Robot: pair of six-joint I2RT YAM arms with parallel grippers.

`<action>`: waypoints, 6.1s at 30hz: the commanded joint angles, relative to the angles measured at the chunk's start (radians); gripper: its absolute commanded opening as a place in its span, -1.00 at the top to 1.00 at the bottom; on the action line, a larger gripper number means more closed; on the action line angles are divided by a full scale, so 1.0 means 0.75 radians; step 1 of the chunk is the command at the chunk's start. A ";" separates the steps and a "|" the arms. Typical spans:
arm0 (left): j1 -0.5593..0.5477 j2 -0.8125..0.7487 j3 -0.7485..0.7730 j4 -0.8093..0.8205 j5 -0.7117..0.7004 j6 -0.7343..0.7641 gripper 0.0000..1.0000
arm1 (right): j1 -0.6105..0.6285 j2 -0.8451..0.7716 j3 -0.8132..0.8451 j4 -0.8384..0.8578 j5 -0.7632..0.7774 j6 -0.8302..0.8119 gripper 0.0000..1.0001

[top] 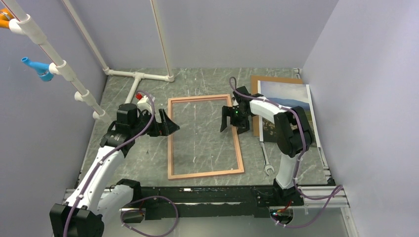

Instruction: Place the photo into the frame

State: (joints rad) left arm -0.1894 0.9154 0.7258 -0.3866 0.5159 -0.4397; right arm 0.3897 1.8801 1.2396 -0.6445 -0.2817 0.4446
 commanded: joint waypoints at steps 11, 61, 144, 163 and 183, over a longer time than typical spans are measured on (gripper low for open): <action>-0.095 -0.067 0.137 -0.023 0.036 0.022 -0.96 | 0.137 0.132 0.176 0.042 -0.107 0.068 -0.82; -0.116 0.133 0.123 0.204 0.208 0.040 -0.99 | -1.193 -1.081 -1.211 0.736 -0.523 0.691 -0.57; -0.114 0.117 0.231 -0.114 -0.125 -0.034 -0.99 | 0.218 -0.302 0.609 -0.438 0.654 -0.190 1.00; 0.072 0.022 0.160 -0.186 -0.246 -0.160 -0.99 | 0.769 -0.009 0.789 -0.649 0.568 -0.580 1.00; 0.395 -0.067 -0.016 -0.107 -0.032 -0.230 -0.99 | 0.935 -0.028 0.634 -0.698 0.390 -0.669 0.93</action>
State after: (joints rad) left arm 0.0910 0.8783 0.7292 -0.5156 0.4294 -0.5911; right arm 1.0752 1.9156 1.7409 -1.1393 0.0292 -0.0463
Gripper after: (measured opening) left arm 0.994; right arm 0.034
